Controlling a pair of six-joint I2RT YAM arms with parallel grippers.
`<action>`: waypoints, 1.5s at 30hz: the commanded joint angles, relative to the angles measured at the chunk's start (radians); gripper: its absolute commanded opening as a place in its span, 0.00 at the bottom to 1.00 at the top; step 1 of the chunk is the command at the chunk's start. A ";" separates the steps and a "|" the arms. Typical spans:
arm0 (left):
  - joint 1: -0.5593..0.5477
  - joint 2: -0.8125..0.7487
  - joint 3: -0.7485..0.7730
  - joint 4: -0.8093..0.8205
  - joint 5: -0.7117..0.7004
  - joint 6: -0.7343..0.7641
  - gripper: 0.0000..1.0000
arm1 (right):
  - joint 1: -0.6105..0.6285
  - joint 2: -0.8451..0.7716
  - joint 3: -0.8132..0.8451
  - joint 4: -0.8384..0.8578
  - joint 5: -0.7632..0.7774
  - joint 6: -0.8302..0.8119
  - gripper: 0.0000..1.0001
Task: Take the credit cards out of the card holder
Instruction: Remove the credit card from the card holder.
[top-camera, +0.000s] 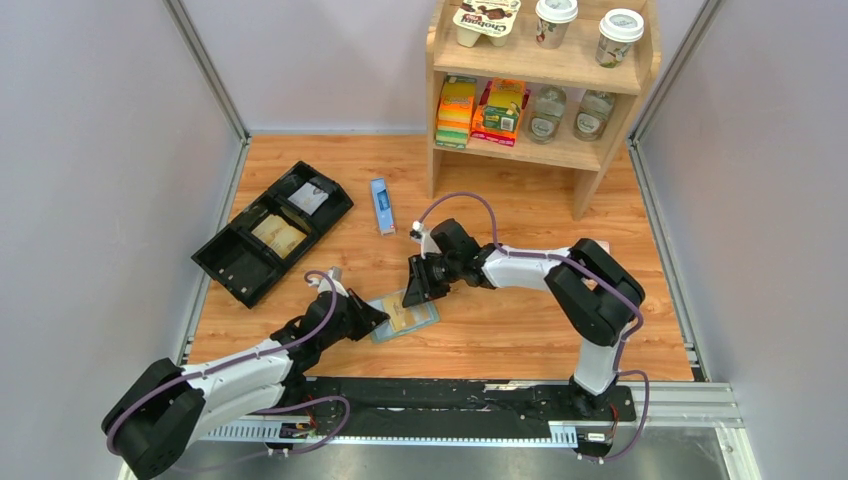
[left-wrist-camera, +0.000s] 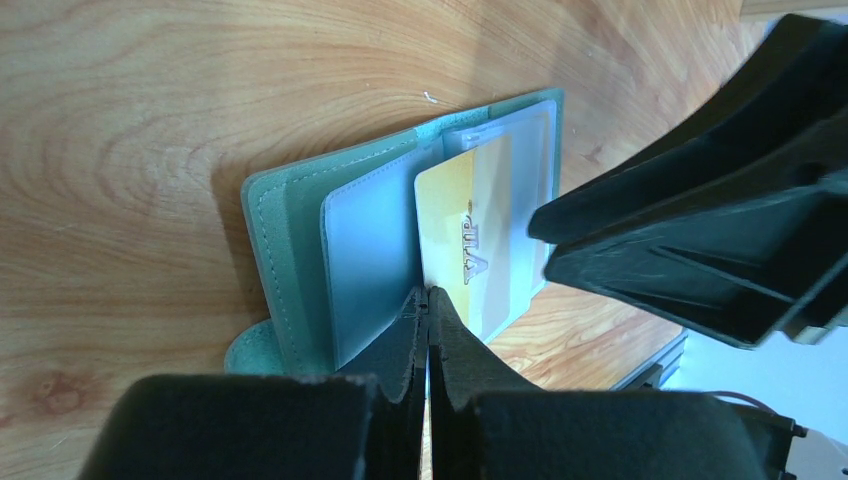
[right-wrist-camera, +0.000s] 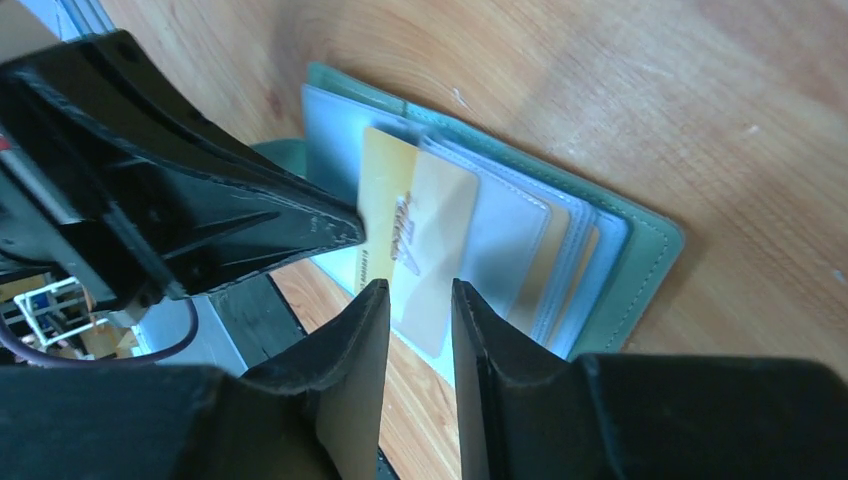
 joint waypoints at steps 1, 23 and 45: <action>-0.003 0.010 0.016 0.030 0.002 0.014 0.00 | -0.001 0.042 -0.016 0.084 -0.051 0.022 0.31; -0.003 0.106 -0.002 0.127 0.003 -0.032 0.38 | -0.081 0.123 -0.082 -0.007 -0.040 0.033 0.25; -0.003 -0.088 0.016 -0.079 -0.038 0.037 0.00 | -0.081 0.106 -0.085 -0.008 -0.025 0.034 0.27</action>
